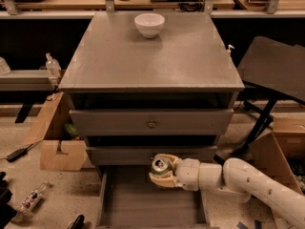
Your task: Pick green can from bottom drawer and place on counter
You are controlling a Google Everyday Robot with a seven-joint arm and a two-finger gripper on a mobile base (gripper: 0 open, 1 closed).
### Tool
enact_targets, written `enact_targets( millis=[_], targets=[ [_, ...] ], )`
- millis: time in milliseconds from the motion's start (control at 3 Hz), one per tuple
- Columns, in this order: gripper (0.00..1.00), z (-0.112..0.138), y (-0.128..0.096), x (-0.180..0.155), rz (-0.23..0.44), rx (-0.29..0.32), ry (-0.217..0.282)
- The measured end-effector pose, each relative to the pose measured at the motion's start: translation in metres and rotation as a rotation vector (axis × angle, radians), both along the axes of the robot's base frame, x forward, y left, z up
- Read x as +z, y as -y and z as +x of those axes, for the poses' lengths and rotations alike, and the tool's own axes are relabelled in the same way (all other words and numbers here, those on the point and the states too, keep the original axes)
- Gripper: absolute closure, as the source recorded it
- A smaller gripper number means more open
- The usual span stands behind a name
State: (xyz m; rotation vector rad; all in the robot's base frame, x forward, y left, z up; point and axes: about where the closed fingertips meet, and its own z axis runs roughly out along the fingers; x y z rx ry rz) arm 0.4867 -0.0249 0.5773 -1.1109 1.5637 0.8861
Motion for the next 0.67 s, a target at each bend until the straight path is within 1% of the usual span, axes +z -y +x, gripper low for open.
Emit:
enact_targets(
  millis=[333, 667],
  targets=[
    [1.0, 0.005, -0.005, 0.01, -0.001, 0.014, 0.009],
    [1.0, 0.018, -0.002, 0.06, 0.019, 0.004, 0.007]
  ],
)
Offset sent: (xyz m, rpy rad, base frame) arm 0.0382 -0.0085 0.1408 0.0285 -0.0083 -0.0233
